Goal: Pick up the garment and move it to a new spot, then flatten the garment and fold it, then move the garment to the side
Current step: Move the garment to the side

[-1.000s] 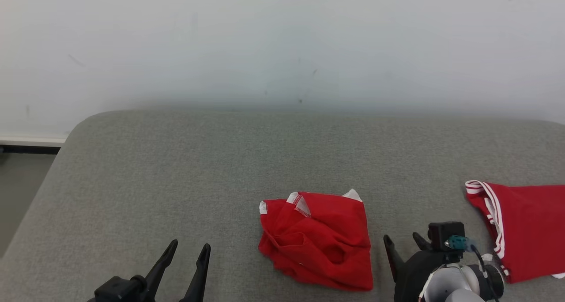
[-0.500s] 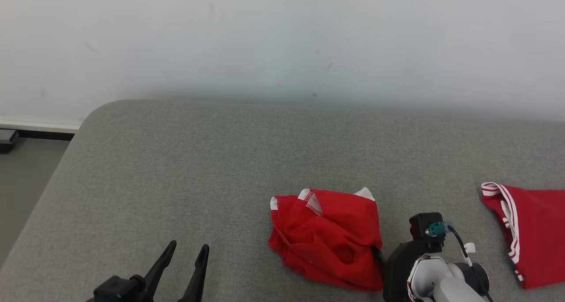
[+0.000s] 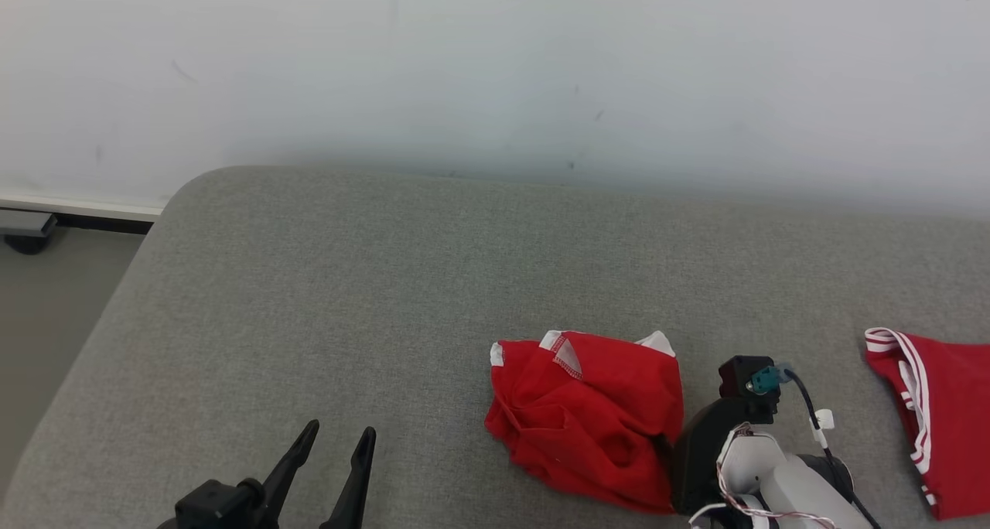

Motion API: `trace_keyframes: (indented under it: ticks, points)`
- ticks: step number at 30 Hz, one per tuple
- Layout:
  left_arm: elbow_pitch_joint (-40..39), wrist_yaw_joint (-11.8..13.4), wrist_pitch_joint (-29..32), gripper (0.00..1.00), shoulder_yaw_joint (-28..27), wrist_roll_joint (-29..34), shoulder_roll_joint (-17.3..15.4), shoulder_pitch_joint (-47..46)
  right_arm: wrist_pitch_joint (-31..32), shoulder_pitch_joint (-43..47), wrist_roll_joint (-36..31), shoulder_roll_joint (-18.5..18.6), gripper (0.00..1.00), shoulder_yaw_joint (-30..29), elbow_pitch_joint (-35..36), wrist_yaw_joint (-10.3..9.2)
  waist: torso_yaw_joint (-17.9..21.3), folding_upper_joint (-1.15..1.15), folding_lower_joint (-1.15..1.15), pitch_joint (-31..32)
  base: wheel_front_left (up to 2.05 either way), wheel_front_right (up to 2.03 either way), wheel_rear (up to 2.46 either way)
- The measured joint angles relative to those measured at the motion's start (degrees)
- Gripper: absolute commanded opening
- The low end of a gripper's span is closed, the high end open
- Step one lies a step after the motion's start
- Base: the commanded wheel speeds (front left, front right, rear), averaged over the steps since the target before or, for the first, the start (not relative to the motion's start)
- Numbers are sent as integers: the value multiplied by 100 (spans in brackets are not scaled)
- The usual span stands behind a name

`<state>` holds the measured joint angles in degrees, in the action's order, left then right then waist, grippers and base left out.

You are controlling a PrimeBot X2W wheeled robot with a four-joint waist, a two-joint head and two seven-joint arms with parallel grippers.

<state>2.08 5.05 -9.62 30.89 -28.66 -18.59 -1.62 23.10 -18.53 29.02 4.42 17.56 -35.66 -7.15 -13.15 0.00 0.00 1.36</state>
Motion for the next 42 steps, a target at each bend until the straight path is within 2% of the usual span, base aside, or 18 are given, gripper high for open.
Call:
trace_keyframes:
  ticks: [6, 7, 8, 10, 12, 13, 15, 21, 23, 25, 26, 27, 29, 30, 42]
  points:
    - [38, -1, 0, 100, 7, 0, 0, -7, 203, -83, 338, -59, 99, -100, -160, 8, -85, 0, 0, 25, 0, 0, 0]
    - [38, -1, 0, 100, 4, 0, -2, -7, 247, -85, 400, -74, 92, -114, -176, 8, -90, 0, 0, 30, 0, 0, 0]
    - [38, -1, 0, 100, 4, 0, -2, -7, 286, -85, 460, -81, 78, -125, -198, 8, -95, 0, 0, 35, 0, 0, 0]
    - [38, -1, 0, 100, 4, 0, -2, -7, 358, -88, 532, -86, 75, -146, -270, 8, -103, 0, 0, 43, 0, 0, 0]
    - [40, -1, 0, 100, 4, 0, -2, -6, 417, -104, 582, -87, 49, -153, -305, 8, -112, 0, -1, 51, 0, 0, 0]
    - [38, -1, 0, 100, 4, -1, -2, -6, 447, -124, 625, -87, 43, -155, -316, 8, -117, 0, -1, 54, 0, 0, 0]
    - [38, -1, 0, 100, 7, -1, -3, -6, 517, -209, 655, -89, 43, -154, -356, 8, -129, 0, -1, 56, 0, 0, 0]
    - [36, -2, 0, 100, 18, 0, -8, -4, 630, -440, 678, -91, 52, -142, -481, 8, -171, 0, -1, 51, 0, 0, 0]
    - [36, -2, 0, 100, 19, 0, -9, -4, 678, -463, 688, -92, 53, -136, -525, 8, -188, 0, -1, 48, 0, 0, 0]
    - [36, -2, 0, 100, 20, -1, -10, -4, 726, -487, 690, -93, 45, -120, -594, 7, -204, 0, -1, 44, 0, 0, 0]
    - [35, -2, 0, 100, 20, -1, -10, -4, 749, -514, 700, -96, 47, -125, -645, 7, -211, 0, -1, 41, 0, 0, 0]
    - [35, -2, 0, 100, 21, -1, -10, -4, 768, -537, 714, -94, 52, -129, -683, 5, -219, 0, -1, 38, 0, 0, 0]
    - [34, -2, 0, 100, 21, -1, -10, -4, 775, -543, 714, -96, 95, -134, -726, 3, -232, 0, -1, 32, 0, 0, 0]
    - [34, -2, 0, 100, 21, -1, -10, -4, 775, -541, 714, -96, 100, -136, -747, 3, -236, 0, -1, 29, 0, 0, 0]
    - [7, 0, 0, 100, 0, -2, -21, 10, 849, -629, 721, -120, 100, -189, -865, 3, -171, 0, -1, -40, 0, 0, 0]
